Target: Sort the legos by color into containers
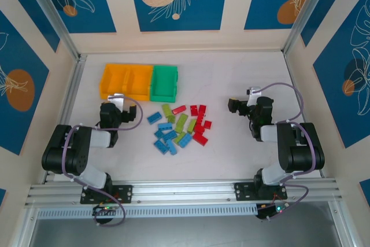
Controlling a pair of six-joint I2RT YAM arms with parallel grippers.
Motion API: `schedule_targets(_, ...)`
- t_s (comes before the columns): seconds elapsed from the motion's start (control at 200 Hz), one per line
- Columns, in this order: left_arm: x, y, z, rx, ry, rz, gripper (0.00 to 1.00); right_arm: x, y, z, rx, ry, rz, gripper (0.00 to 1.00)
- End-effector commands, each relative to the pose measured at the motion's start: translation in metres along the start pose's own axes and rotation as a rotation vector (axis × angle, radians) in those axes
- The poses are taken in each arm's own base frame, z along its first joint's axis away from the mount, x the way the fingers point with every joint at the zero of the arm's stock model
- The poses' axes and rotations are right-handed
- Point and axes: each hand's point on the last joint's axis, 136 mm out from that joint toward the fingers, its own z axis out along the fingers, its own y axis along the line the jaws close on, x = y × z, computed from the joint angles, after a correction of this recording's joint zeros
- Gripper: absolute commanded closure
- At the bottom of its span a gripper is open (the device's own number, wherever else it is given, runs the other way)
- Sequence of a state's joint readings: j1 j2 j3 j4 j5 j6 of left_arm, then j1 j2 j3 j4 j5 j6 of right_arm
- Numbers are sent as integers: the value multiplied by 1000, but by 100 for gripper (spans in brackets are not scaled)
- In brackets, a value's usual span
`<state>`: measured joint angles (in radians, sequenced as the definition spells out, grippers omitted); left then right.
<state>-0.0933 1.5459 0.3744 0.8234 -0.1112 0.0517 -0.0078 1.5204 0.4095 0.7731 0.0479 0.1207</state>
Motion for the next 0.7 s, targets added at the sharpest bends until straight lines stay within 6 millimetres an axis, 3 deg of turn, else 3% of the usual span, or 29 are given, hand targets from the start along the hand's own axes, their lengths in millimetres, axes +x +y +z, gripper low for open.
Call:
schedule_targets(0.0, -19, 4, -1, -2, -60, -20, 0, -27, -1, -6, 29, -44, -21, 1)
schedule_targets(0.085, -29, 9, -11, -30, -69, -24, 0, -56, -9, -29, 132, -30, 68, 1)
schedule_targets(0.09, -30, 9, -12, -34, -69, -25, 0, -51, -10, -30, 138, -7, 83, 1)
schedule_targets(0.1, -32, 10, -14, -39, -64, -27, 0, -61, -10, -34, 145, -29, 104, 0)
schedule_targets(0.13, -37, 14, -19, -59, -50, -44, 0, -59, -9, -46, 161, 15, 179, 1)
schedule_targets(0.15, -39, 17, -23, -73, -31, -63, 0, -68, -7, -53, 162, 10, 226, 0)
schedule_targets(0.155, -39, 18, -24, -76, -25, -68, 0, -61, -6, -56, 167, 38, 241, 0)
schedule_targets(0.205, -47, 22, -37, -86, 2, -124, 0, -73, 3, -76, 165, 67, 379, 1)
schedule_targets(0.275, -59, 19, -58, -69, 28, -236, 0, -74, 22, -99, 147, 163, 531, 0)
schedule_targets(0.375, -70, 19, -90, -81, 111, -430, 0, -72, 68, -120, 28, 323, 607, 2)
schedule_targets(0.515, -59, -8, -128, -18, 341, -587, 7, -63, 147, -139, -166, 553, 531, 3)
schedule_targets(0.59, -47, -27, -142, 14, 460, -611, 11, -53, 188, -148, -251, 696, 456, 3)
schedule_targets(0.695, -33, -56, -151, 55, 582, -539, 15, -41, 226, -157, -288, 834, 353, 3)
